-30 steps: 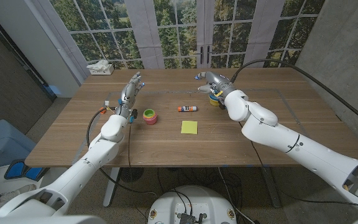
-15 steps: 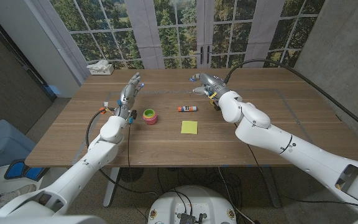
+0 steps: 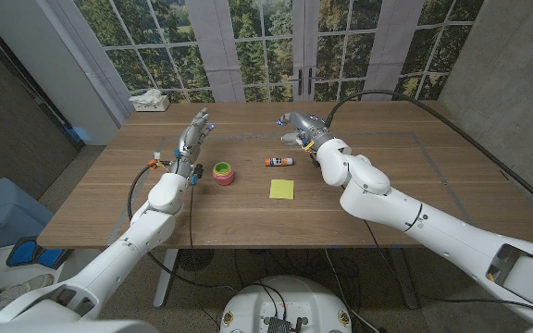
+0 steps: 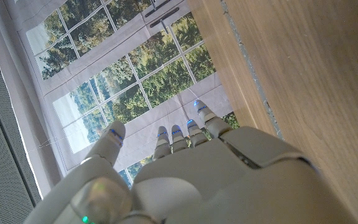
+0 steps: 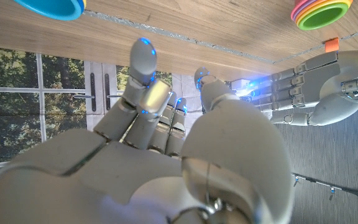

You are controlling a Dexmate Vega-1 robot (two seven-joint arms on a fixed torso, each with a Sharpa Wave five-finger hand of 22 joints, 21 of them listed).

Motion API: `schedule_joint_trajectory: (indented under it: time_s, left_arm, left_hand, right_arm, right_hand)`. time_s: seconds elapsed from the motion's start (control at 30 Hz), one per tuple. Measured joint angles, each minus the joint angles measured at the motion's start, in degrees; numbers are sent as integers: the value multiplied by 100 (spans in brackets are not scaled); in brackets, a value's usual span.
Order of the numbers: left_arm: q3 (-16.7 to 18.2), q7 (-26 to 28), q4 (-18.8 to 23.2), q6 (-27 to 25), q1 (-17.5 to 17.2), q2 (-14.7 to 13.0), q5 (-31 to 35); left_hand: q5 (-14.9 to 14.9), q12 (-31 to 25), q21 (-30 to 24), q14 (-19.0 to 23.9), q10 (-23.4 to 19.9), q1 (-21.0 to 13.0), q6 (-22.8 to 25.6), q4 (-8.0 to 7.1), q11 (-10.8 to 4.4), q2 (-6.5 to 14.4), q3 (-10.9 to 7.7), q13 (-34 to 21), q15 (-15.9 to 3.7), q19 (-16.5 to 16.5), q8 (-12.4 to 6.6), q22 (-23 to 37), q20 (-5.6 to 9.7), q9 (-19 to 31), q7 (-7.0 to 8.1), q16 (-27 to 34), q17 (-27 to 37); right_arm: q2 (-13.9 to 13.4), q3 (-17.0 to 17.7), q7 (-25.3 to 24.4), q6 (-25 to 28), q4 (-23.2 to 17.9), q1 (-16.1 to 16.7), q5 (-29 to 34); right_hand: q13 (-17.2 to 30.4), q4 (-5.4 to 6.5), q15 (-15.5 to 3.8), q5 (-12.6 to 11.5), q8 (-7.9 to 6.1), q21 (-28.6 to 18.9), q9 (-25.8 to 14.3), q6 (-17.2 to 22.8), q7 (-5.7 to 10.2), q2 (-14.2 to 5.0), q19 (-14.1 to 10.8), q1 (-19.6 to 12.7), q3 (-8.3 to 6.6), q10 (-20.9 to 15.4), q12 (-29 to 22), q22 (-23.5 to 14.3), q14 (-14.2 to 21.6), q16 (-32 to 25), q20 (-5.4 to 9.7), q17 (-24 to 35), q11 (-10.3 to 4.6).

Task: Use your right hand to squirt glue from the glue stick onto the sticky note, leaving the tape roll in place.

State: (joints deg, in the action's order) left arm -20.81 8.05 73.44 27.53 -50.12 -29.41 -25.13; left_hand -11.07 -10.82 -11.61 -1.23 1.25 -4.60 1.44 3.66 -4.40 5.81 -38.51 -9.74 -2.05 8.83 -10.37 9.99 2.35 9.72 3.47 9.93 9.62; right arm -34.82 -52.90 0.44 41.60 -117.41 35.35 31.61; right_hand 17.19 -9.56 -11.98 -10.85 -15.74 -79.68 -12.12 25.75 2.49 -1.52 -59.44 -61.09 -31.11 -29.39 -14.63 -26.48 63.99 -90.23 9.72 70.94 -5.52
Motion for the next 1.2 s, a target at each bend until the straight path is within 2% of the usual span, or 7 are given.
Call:
schedule_joint_trajectory:
  time_s: [0.13,0.57,1.2]
  left_arm:
    - [6,-9,-7,12,0,-1,-6]
    - [12,-30,-11,19,0,-12,-11]
    - [-5,-47,-93,18,62,18,-13]
  left_hand:
    - [0,0,0,0,0,0,0,0,0,0,0,0,0,0,0,0,0,0,0,0,2]
    - [0,0,0,-31,0,24,0,0,0,-24,0,0,31,0,0,0,0,0,0,0,13]
    - [0,0,0,-30,0,30,0,0,0,-31,0,0,31,0,0,0,0,-12,0,0,-2]
  right_arm:
    - [71,-59,-2,21,61,-4,112]
    - [273,-203,-10,33,271,-27,355]
    - [602,-518,145,326,622,-183,699]
  right_hand:
    - [0,-8,0,27,0,1,0,46,-12,63,-22,-62,37,-30,0,27,0,0,21,0,30]
    - [25,-7,0,27,0,-21,0,65,8,60,-21,-60,67,-30,0,72,-1,0,21,0,31]
    - [51,17,1,26,0,-20,1,65,8,59,-21,-61,91,-29,0,204,-1,0,21,-13,30]
